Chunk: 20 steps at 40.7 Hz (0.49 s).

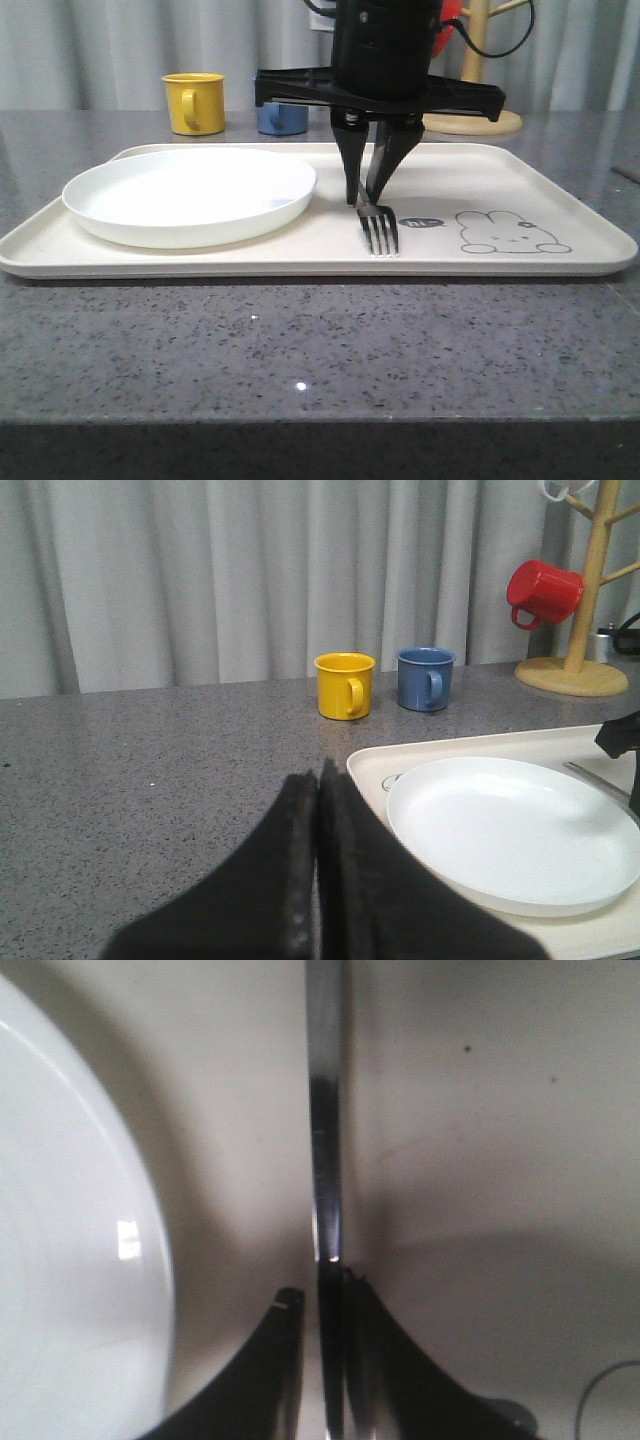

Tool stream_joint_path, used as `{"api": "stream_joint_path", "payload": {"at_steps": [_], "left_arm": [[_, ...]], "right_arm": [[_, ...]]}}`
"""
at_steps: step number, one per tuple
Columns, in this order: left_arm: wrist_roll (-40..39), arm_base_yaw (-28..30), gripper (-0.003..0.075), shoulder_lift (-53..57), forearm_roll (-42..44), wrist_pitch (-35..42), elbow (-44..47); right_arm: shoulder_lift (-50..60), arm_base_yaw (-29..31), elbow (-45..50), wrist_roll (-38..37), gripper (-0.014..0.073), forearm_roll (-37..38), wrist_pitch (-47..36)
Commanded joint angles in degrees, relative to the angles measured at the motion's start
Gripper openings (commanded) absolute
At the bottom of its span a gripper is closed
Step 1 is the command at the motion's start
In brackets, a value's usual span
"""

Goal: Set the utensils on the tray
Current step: 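Carry the fork with the right gripper onto the tray beside the plate, then open the right gripper and raise it off the fork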

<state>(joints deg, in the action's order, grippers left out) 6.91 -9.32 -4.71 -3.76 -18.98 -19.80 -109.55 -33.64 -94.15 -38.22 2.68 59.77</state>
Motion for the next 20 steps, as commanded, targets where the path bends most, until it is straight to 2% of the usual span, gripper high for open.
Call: {"api": "stream_joint_path", "payload": {"at_steps": [1,5,9,20], "left_arm": [[-0.3,0.1,-0.0018,-0.6,-0.6,4.9,-1.4],[-0.3,0.1,-0.0018,-0.6,-0.6,4.9,-1.4],[-0.3,0.1,-0.0018,-0.6,-0.6,4.9,-1.4],[-0.3,0.1,-0.0018,-0.6,-0.6,4.9,-1.4]], "right_arm": [[2.9,0.1,-3.4,-0.1,0.0266,0.4,0.0],[3.6,0.1,-6.3,-0.1,0.0313,1.3,2.7],[4.1,0.1,-9.5,0.4,0.0319,4.1,6.9],[6.2,5.3,-14.0,11.9,0.0319,5.8,16.7]]}}
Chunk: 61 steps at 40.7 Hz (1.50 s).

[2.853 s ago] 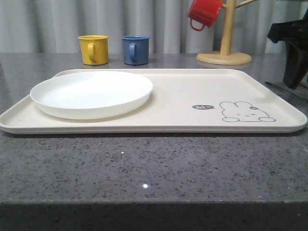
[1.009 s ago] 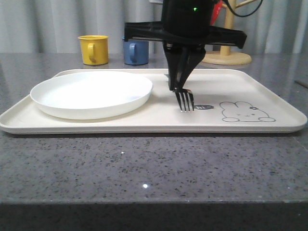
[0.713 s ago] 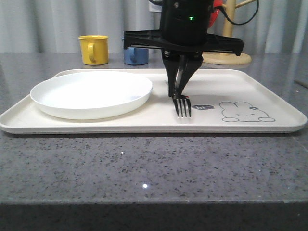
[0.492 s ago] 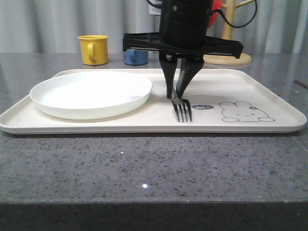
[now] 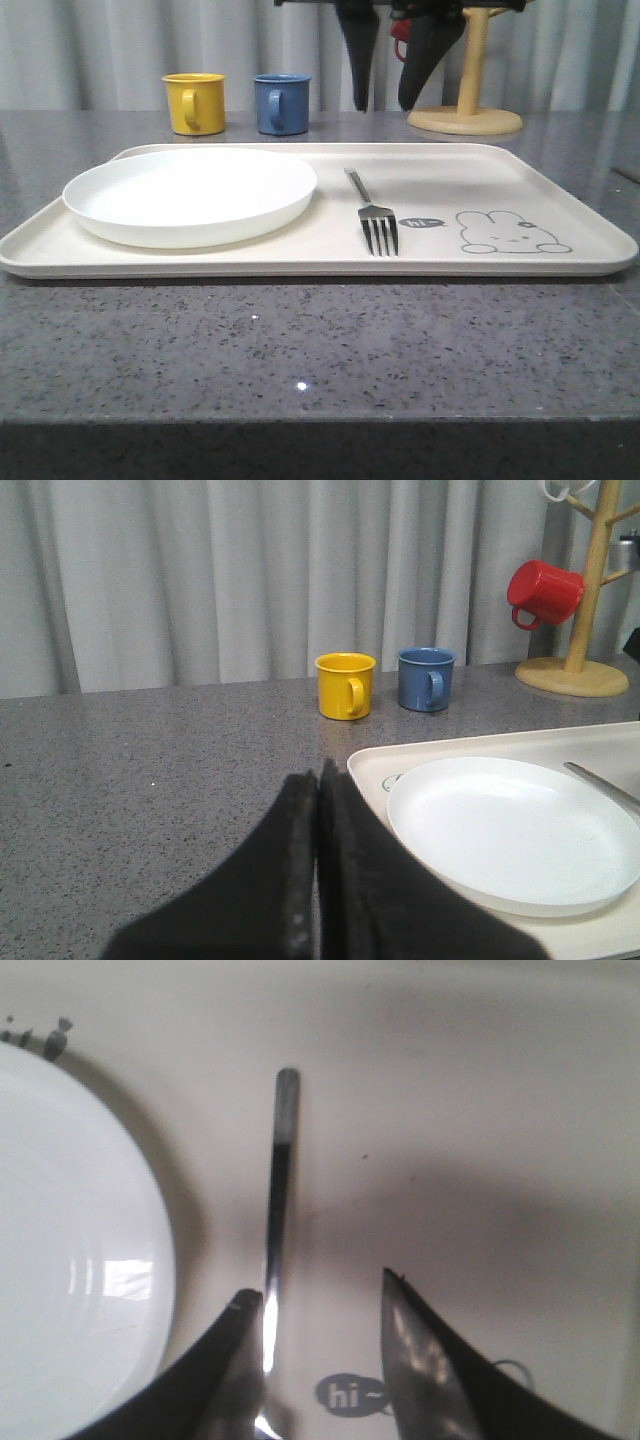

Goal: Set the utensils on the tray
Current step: 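Open the right gripper and raise it off the fork, then lower the right gripper and grasp the metal chopsticks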

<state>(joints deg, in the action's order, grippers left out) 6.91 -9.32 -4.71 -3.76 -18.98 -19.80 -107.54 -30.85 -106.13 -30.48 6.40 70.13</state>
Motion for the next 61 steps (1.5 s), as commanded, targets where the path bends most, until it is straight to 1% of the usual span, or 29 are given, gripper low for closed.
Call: {"api": "stream_joint_path", "payload": {"at_steps": [1,8,15,24,28,31,36,39,57,59,61], "left_arm": [[-0.3,0.1,-0.0018,-0.6,-0.6,4.9,-1.4],[-0.3,0.1,-0.0018,-0.6,-0.6,4.9,-1.4],[-0.3,0.1,-0.0018,-0.6,-0.6,4.9,-1.4],[-0.3,0.1,-0.0018,-0.6,-0.6,4.9,-1.4],[-0.3,0.1,-0.0018,-0.6,-0.6,4.9,-1.4],[-0.3,0.1,-0.0018,-0.6,-0.6,4.9,-1.4],[-0.3,0.1,-0.0018,-0.6,-0.6,4.9,-1.4],[-0.3,0.1,-0.0018,-0.6,-0.6,4.9,-1.4],[-0.3,0.1,-0.0018,-0.6,-0.6,4.9,-1.4],[-0.3,0.1,-0.0018,-0.6,-0.6,4.9,-1.4],[-0.3,0.1,-0.0018,-0.6,-0.6,4.9,-1.4]], "right_arm": [[4.3,3.4,-1.9,5.3,0.0319,2.0,6.4],[7.1,9.6,1.1,9.8,0.0319,0.6,6.4],[10.9,17.1,8.7,14.9,0.0319,0.6,5.8],[13.9,26.7,18.4,19.6,0.0319,0.2,1.7],[13.9,30.4,21.2,22.9,0.0319,-1.9,0.2],[13.9,32.0,22.9,24.6,0.0319,-3.9,-1.7],[13.9,33.1,24.7,26.5,0.0319,-6.4,-5.2],[13.6,33.2,24.9,26.6,0.0319,-6.4,-6.7],[8.2,33.2,24.9,26.6,0.0316,-6.4,-7.3],[8.2,33.2,24.9,26.6,0.03,-6.4,-7.2],[8.3,33.2,24.9,26.6,0.0256,-6.4,-7.0]]}}
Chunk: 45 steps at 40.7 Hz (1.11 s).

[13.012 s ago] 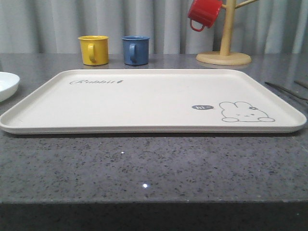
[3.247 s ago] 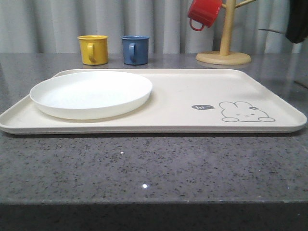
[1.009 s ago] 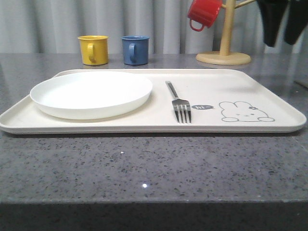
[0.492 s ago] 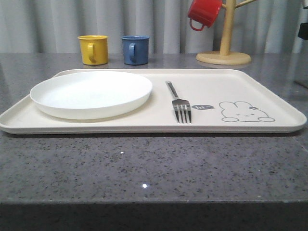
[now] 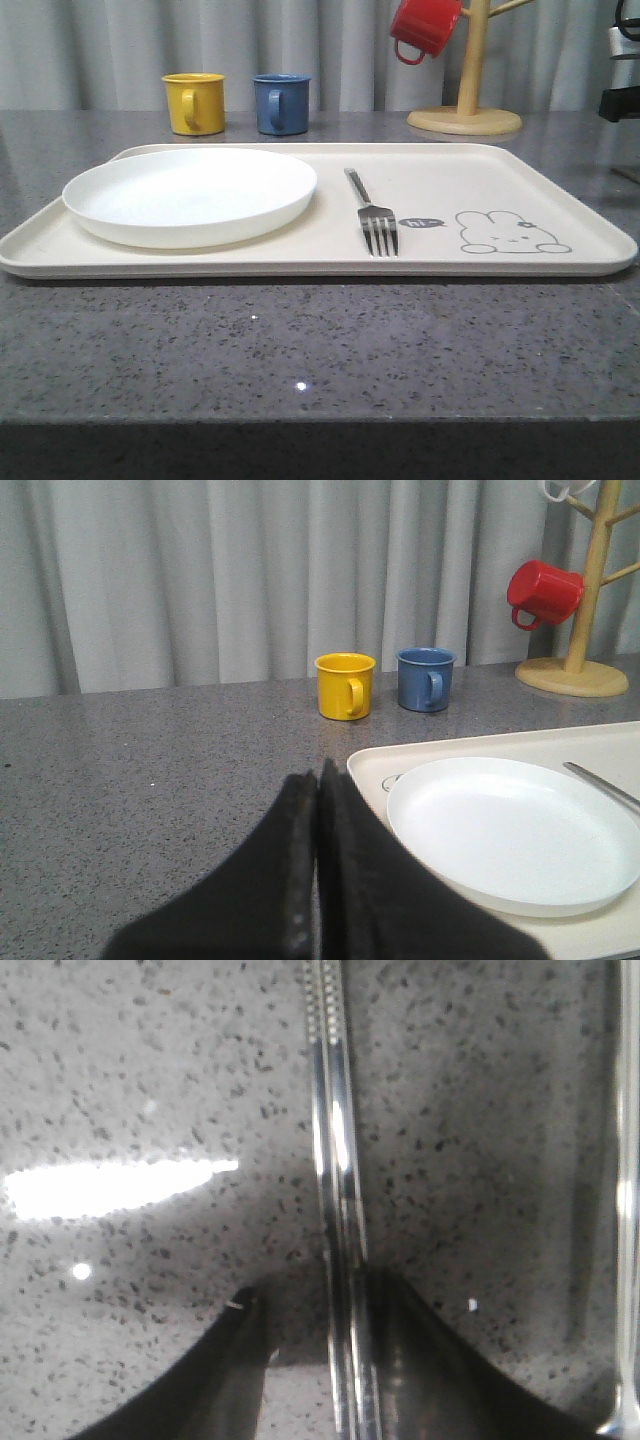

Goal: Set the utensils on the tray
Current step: 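Lower the right gripper and grasp the metal chopsticks, then place the chopsticks with the right gripper on the tray beside the fork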

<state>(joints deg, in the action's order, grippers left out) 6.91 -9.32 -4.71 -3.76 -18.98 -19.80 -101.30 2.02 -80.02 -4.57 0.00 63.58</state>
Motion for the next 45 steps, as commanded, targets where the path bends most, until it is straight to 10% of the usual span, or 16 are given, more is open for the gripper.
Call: {"api": "stream_joint_path", "payload": {"at_steps": [1,9,26,45], "left_arm": [[-0.3,0.1,-0.0018,-0.6,-0.6,4.9,-1.4],[-0.3,0.1,-0.0018,-0.6,-0.6,4.9,-1.4],[-0.3,0.1,-0.0018,-0.6,-0.6,4.9,-1.4],[-0.3,0.1,-0.0018,-0.6,-0.6,4.9,-1.4]], "right_arm": [[2.0,0.3,-1.2,0.7,0.022,0.0,-0.3],[2.0,0.3,-1.3,0.7,0.0008,0.0,0.5],[12.6,-1.4,-1.4,-0.7,0.0004,-2.9,1.6],[8.8,-21.0,-4.2,-8.0,0.0004,-10.5,-4.8]]}}
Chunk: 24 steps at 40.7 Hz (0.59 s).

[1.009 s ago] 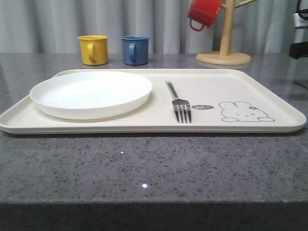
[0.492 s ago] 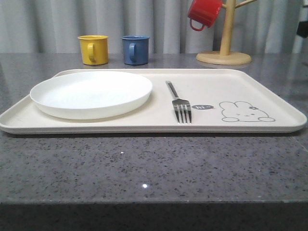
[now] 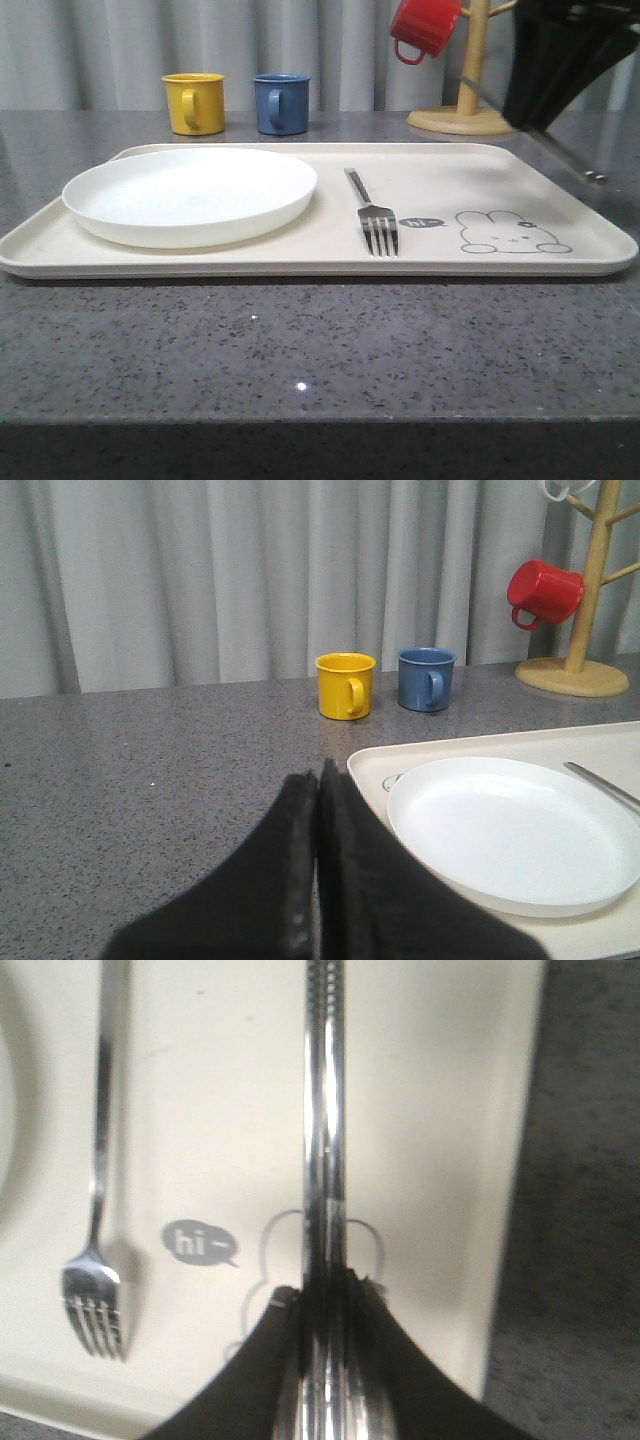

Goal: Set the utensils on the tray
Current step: 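Place the chopsticks with the right gripper on the tray beside the fork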

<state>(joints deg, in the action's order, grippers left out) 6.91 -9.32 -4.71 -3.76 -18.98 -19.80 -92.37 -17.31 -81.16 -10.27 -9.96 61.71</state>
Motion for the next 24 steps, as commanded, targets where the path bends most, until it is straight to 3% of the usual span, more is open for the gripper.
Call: {"api": "stream_joint_path", "payload": {"at_steps": [1,19,24], "left_arm": [[-0.3,0.1,-0.0018,-0.6,-0.6,4.9,-1.4],[-0.3,0.1,-0.0018,-0.6,-0.6,4.9,-1.4],[-0.3,0.1,-0.0018,-0.6,-0.6,4.9,-1.4]], "right_arm": [[-0.9,-2.0,-3.7,-3.1,0.0004,-0.5,-2.9],[-9.2,-2.4,-5.4,-8.9,0.0008,-0.5,-4.0],[-9.1,-2.4,-5.5,-9.0,0.0078,-0.5,-4.0]]}}
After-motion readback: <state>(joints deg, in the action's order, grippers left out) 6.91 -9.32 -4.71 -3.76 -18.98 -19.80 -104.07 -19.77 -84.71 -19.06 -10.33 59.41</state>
